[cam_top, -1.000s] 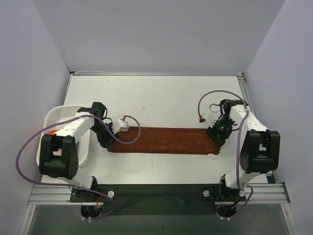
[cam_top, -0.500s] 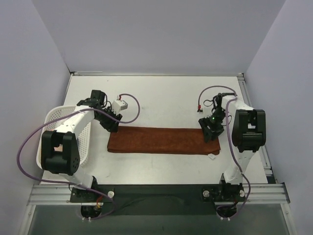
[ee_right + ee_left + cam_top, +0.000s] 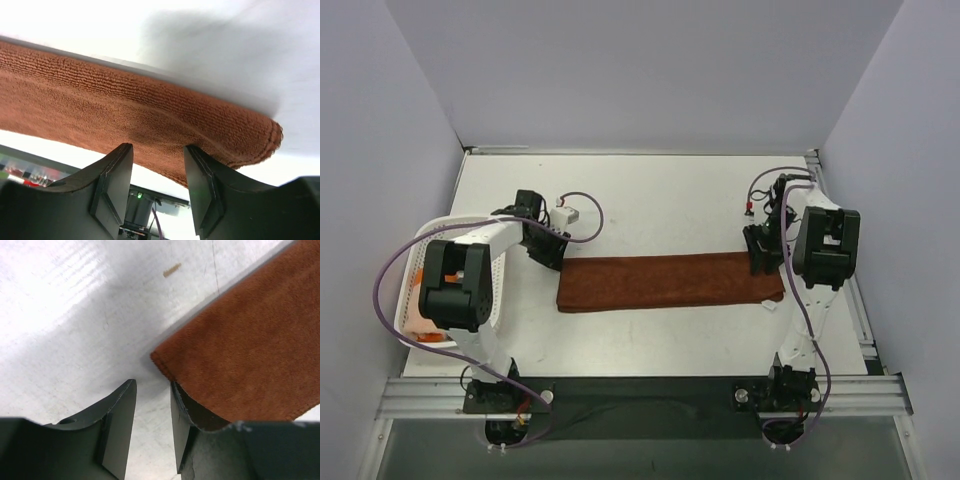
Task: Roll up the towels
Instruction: Fold the towel
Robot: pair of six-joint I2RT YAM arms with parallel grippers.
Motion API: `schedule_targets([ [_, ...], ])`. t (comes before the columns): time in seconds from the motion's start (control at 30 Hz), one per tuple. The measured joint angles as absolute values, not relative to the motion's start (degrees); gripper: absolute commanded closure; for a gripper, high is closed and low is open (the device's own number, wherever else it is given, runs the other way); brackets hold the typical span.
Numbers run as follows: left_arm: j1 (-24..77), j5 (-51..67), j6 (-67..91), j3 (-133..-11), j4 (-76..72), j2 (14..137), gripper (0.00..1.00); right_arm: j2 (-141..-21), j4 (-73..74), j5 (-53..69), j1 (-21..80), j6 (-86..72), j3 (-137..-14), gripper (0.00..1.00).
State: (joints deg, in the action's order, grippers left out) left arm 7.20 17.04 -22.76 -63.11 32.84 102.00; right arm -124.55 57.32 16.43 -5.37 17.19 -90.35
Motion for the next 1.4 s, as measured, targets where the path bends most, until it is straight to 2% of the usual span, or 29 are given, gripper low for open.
schedule_targets([
  [0.27,7.18,17.58,-20.23,-63.96,31.4,102.45,0.54,-125.1,56.12,17.45,-8.14,17.8,-94.0,0.54],
  [0.6,10.63,21.37,-18.26,-61.14,30.48,91.48,0.48,-114.43,54.68,20.4,-17.06,18.02,-90.65,0.62],
  [0.83,12.64,21.43,-18.17,-57.87,30.22,91.42,0.48,-120.44,54.13,20.67,-21.34,16.03,-91.53,0.63],
  [1.17,12.64,21.52,-17.15,-57.82,29.95,91.74,0.47,-124.49,54.02,21.74,-20.1,14.7,-91.55,0.6],
  [1.4,12.62,22.04,-15.99,-58.0,29.93,91.79,0.47,-125.95,55.94,21.82,-18.76,14.28,-93.08,0.62],
])
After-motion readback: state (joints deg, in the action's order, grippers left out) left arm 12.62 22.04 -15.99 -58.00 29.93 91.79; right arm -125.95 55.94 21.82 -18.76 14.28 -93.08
